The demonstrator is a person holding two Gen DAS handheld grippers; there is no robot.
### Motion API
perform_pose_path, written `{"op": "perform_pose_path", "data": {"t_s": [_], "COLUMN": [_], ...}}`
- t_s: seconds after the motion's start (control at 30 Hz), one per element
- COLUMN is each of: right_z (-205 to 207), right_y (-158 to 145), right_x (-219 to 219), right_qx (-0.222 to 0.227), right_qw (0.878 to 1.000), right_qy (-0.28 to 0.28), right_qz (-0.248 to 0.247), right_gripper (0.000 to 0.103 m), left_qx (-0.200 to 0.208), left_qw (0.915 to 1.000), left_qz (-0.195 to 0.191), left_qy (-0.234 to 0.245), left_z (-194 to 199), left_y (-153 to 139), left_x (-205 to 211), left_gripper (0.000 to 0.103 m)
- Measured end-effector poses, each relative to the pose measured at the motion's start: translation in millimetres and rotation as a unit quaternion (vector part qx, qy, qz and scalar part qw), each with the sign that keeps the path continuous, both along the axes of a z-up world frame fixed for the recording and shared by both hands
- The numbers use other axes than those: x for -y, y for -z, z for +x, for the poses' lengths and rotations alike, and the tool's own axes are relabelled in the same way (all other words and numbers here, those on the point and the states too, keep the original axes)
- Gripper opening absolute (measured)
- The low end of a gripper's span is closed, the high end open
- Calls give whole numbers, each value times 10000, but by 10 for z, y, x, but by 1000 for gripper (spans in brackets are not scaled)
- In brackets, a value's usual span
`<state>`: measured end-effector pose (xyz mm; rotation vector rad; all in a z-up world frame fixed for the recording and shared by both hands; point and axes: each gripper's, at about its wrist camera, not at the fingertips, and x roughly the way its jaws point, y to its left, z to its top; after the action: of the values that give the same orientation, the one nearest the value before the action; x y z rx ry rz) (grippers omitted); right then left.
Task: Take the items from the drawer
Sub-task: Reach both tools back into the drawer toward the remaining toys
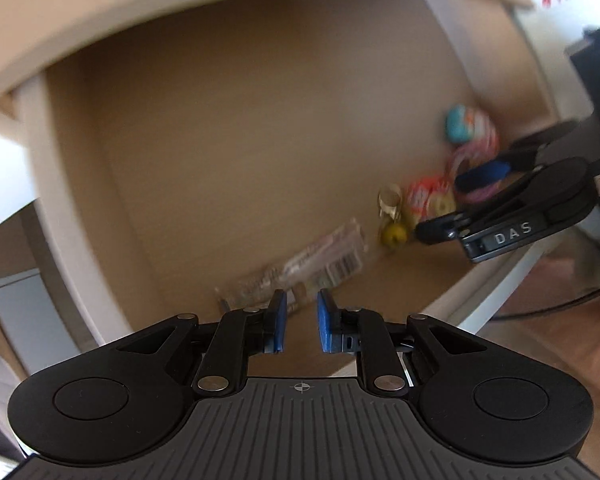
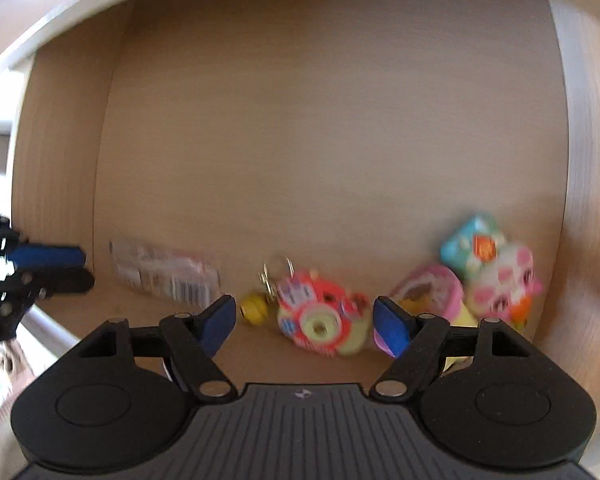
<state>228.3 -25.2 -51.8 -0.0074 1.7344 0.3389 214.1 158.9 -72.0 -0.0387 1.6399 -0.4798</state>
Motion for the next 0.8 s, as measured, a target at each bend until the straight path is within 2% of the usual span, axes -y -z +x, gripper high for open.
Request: {"op": "perform_pose_path", "data": {"t_s": [0.17,0.23,0.27,0.33,0.43,0.53,0.6,0.73,0.8], "right_z": [-133,-132,-131,-142,-142,-130,-109,-33,-21], "right_y": [56,68,77,130,117,76,-5,-392,-611], "right_x": [-36,-49,-51,-77,-97,-140,-162,-70,20], "right_qx": [-6,20,37,59,208,531,893,1606,1899], "right_qw": [9999,9998,9997,9998,9994,9980,9955,9861,9813], "right_qy": [-40,21,60,133,260,324,311,353,224], "right_qz": [-167,-201,-213,-137,30,126,105,224,218], "right_gripper": [75,67,58,57,57,57,52,52,56], "left_qx": [-311,-434,-476,-533,-561,-387,-215,281,666], "left_qw": [9993,9989,9987,9984,9983,9990,9994,9980,9955], "left_qz": [159,149,158,164,-26,-79,-91,-96,10], "left_qy": [157,65,35,-36,-174,-210,-264,-563,-680], "left_z": [29,82,93,110,178,223,273,453,545], "left_y": [222,287,318,374,380,346,319,241,179], "left_x": [103,110,114,122,165,212,231,216,215], "left_gripper": [16,16,16,14,14,14,12,11,11]}}
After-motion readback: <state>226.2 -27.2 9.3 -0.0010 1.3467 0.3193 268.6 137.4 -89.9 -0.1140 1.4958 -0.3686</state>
